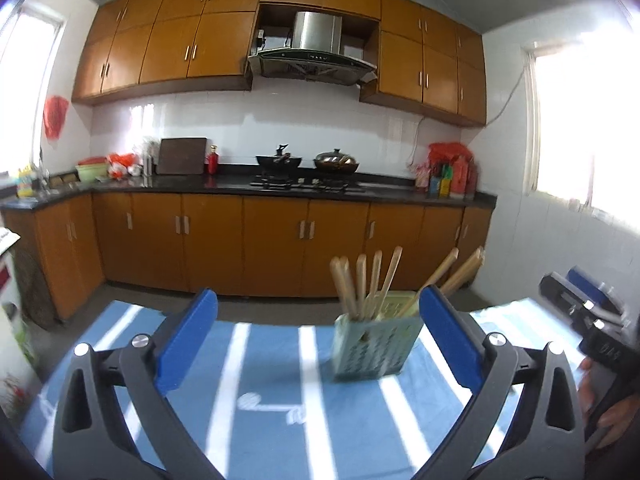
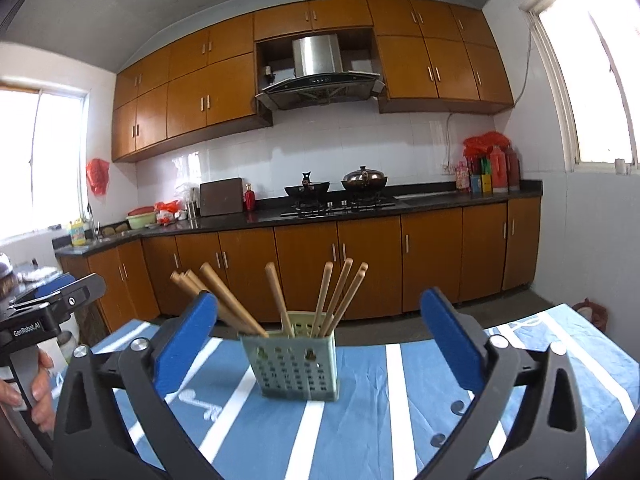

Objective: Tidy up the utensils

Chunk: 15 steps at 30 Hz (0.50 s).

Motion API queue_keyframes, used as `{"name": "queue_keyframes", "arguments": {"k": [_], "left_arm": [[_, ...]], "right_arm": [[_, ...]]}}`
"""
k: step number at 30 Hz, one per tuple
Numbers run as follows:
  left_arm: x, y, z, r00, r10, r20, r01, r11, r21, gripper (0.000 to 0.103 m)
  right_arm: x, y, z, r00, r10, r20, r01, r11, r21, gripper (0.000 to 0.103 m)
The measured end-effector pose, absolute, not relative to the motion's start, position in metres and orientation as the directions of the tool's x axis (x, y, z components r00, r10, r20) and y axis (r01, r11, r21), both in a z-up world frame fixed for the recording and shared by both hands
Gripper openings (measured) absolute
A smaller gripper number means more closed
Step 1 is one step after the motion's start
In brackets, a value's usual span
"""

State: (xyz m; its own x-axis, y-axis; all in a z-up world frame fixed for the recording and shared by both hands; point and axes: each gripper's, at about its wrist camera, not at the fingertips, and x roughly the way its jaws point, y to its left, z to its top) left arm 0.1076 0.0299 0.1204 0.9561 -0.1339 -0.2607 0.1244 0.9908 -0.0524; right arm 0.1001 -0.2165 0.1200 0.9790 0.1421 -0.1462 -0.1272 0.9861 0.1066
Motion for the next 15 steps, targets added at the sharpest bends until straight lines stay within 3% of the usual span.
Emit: {"name": "queue_keyframes", "arguments": {"k": [15], "left_arm": [[0.055, 0.032, 0.051, 0.934, -0.022, -0.355, 0.035, 0.999, 0.03, 0.099]], "right_arm": [[0.054, -0.189, 0.061, 0.953, 0.089, -0.288, -0.08, 0.996, 0.043, 0.101]]}}
